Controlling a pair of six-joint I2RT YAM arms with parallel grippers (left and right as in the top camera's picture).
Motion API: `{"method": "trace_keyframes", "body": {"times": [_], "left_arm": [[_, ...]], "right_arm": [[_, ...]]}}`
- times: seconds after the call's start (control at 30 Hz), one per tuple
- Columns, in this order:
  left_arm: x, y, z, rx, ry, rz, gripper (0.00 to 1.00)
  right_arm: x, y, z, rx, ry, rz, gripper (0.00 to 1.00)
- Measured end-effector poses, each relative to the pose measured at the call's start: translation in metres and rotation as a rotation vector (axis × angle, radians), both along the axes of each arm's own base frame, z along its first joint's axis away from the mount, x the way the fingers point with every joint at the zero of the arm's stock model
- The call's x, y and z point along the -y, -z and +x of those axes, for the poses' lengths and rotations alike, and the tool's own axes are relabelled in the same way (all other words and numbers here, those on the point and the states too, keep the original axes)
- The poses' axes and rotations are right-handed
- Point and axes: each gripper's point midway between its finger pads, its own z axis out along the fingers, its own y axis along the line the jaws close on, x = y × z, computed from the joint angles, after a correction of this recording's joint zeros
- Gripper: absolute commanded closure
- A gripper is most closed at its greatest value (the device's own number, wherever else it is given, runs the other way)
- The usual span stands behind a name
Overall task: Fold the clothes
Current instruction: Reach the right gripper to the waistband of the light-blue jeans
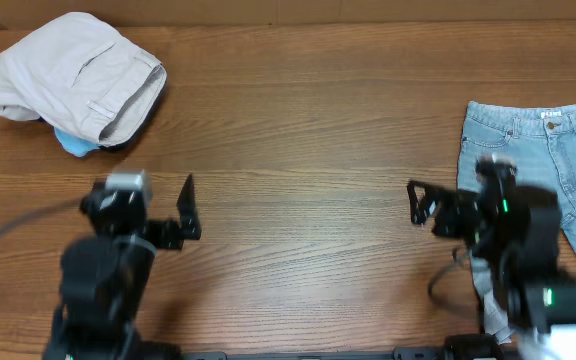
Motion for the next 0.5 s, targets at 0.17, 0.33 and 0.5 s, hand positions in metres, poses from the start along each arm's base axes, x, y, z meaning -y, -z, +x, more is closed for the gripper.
{"method": "trace_keyframes", "body": {"times": [0.17,0.33,0.5], "left_arm": [[0.022,0.015,0.03,-0.273,0.092,-0.006,0.0],[0.034,0.022,0.056,-0.418,0.126,-0.014,0.0],[0.04,0.033,0.071,-0.484,0.143,-0.021,0.0]], "right_arm": [[-0.006,-0.004,0.045,-0.107,-0.041,-0.011,0.0],[0.005,0.005,0.09,-0.122,0.004,-0.067,0.0],[0.053,0.061,0.12,-0.255,0.209,-0.098,0.0]]}}
